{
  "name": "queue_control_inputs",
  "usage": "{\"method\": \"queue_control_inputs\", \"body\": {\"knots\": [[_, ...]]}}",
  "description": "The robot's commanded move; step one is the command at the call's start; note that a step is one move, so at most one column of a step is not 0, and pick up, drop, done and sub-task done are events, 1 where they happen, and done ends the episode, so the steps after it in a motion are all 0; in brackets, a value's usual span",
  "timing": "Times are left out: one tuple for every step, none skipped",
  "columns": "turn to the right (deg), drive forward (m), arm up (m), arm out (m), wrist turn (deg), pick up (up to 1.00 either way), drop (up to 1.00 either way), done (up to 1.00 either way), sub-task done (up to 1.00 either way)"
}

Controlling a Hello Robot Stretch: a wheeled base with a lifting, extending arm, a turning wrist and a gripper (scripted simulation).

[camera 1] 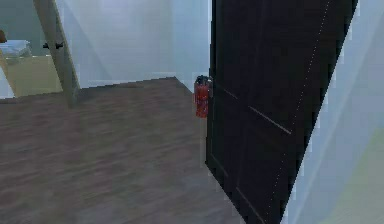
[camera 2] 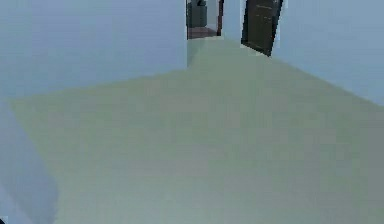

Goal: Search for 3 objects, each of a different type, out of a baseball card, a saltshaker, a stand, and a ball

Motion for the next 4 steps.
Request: {"method": "queue_control_inputs", "body": {"knots": [[0.0, 0.35, 0.0, 0.0, 0.0, 0.0, 0.0, 0.0, 0.0], [-42.0, 0.0, 0.0, 0.0, 0.0, 0.0, 0.0, 0.0, 0.0], [0.0, 1.0, 0.0, 0.0, 0.0, 0.0, 0.0, 0.0, 0.0], [-3.0, 0.0, 0.0, 0.0, 0.0, 0.0, 0.0, 0.0, 0.0]]}}
